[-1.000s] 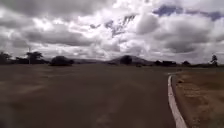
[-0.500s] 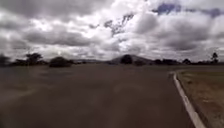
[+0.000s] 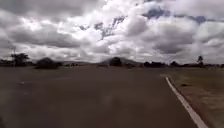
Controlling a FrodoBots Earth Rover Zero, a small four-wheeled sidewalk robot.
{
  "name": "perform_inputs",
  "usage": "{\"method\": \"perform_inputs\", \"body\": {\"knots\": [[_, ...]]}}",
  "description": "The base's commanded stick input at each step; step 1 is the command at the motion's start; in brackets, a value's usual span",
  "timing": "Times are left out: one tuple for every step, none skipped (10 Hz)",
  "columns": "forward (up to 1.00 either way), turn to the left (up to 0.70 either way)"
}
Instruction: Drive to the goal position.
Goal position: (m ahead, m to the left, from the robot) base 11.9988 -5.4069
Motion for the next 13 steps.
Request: {"method": "perform_inputs", "body": {"knots": [[0.85,-0.34],[0.85,-0.34],[0.85,-0.34],[0.85,-0.34],[0.85,-0.34],[0.85,-0.34],[0.85,-0.34],[0.85,-0.34],[0.85,-0.17],[0.85,0.00],[0.85,0.00],[0.85,0.00],[0.85,0.00]]}}
